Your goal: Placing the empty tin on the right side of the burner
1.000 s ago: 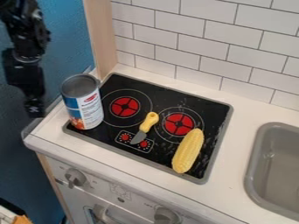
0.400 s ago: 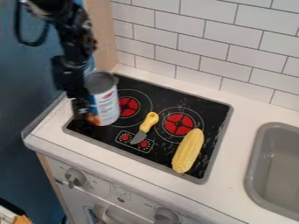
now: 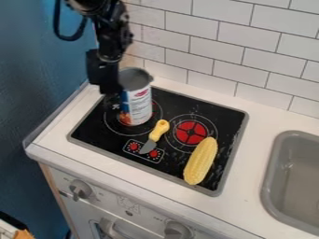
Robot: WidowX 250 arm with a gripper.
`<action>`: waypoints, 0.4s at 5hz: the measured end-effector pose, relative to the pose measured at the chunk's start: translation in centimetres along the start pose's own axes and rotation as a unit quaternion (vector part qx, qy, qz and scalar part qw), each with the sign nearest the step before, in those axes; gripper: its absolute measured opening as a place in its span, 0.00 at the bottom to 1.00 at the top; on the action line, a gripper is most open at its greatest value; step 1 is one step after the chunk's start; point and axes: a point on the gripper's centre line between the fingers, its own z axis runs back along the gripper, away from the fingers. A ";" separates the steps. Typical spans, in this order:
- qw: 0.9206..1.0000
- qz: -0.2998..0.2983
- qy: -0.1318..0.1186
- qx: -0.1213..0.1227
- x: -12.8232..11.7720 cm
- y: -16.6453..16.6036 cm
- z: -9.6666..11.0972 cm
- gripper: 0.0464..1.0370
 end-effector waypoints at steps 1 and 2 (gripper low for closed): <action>0.998 -0.063 0.024 -0.005 -1.7 -1.6 -0.2 0.96; 0.993 -0.113 0.032 -0.011 -3.3 -1.7 0.0 0.96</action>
